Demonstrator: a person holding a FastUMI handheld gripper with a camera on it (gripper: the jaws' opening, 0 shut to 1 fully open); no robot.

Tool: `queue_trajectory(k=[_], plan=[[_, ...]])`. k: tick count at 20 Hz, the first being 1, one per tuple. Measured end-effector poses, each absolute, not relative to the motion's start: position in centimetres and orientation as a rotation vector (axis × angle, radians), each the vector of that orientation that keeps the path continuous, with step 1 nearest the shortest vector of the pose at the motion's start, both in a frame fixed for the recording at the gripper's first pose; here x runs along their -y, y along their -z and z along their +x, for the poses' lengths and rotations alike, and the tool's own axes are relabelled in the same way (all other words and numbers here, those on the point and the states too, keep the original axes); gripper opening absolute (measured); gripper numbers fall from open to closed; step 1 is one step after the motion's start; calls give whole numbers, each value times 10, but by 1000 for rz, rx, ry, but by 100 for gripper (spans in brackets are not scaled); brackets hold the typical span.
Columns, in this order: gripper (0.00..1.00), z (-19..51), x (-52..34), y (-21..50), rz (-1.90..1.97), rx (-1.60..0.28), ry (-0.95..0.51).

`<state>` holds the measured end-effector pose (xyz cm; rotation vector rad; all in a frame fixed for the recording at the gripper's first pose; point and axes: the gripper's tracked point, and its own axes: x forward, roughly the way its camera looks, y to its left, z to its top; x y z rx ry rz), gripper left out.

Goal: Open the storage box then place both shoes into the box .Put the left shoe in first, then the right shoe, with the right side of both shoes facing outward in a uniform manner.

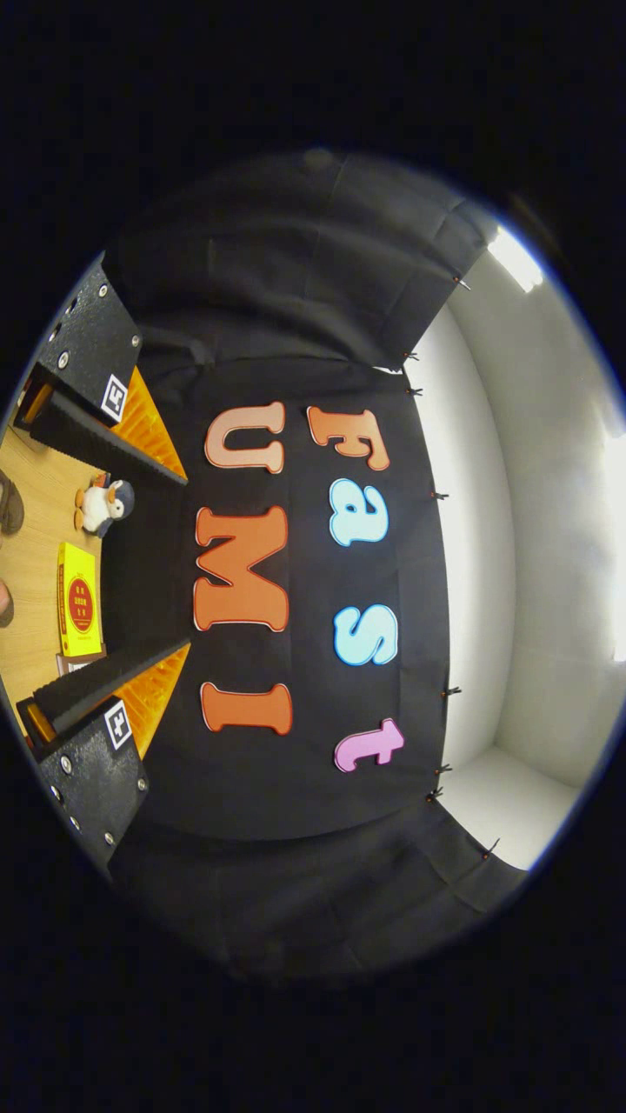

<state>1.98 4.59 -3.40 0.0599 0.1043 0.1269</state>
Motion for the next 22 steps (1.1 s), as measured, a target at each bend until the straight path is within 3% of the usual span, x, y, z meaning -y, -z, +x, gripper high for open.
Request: queue_trajectory(k=[12,22], plan=[[97,-11,-144,206,405,-643,-374],[96,-60,-221,288,645,-980,-552]])
